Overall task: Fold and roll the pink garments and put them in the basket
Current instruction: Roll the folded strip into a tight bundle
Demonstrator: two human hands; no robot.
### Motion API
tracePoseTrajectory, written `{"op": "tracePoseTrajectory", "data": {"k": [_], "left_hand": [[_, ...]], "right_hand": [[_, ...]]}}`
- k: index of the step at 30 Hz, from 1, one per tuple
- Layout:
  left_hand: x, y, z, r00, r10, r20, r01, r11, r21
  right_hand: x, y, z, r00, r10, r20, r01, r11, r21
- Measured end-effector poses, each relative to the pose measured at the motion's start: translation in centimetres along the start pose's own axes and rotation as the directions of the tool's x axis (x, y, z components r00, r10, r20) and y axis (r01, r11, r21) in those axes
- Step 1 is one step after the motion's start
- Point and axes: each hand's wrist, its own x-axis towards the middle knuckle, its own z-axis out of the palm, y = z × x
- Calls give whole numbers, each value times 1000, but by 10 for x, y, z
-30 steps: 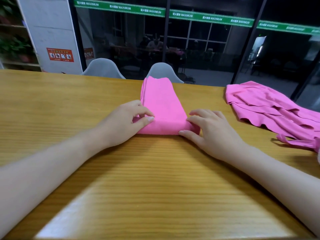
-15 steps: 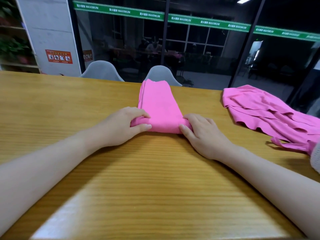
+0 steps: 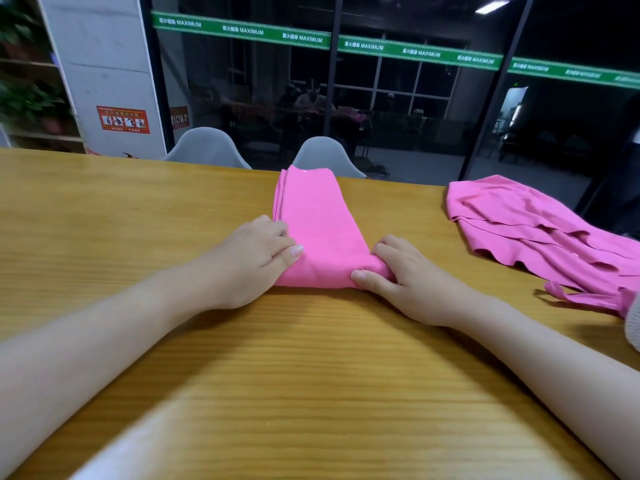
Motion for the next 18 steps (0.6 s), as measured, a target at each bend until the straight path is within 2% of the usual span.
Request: {"op": "tracePoseTrajectory", "data": {"k": [3,5,9,14,16,18], "left_hand": [[-9,1,3,989,142,-44,-130,969,212],[-11,-1,5,987,160,-31,-146,954,261],[-8,1,4,987,158,-28,-153,981,119],[-4,7,-1,993,-62,100,71,993,-96],[-3,6,-1,985,-99,139,115,987,-115],[-1,3,3,990,-82,115,86,996,-38]], "right_hand": [[2,3,-3,998,20,60,-26,995,100],[3,5,-2,998,22,62,-30,992,127],[0,7,3,1000,24,-6,-23,998,55],[-9,6,3,986,-115,-119,95,982,-164],[-9,5,4,985,-125,-115,102,976,-192],[-7,4,6,987,-118,-105,96,976,-198]]}}
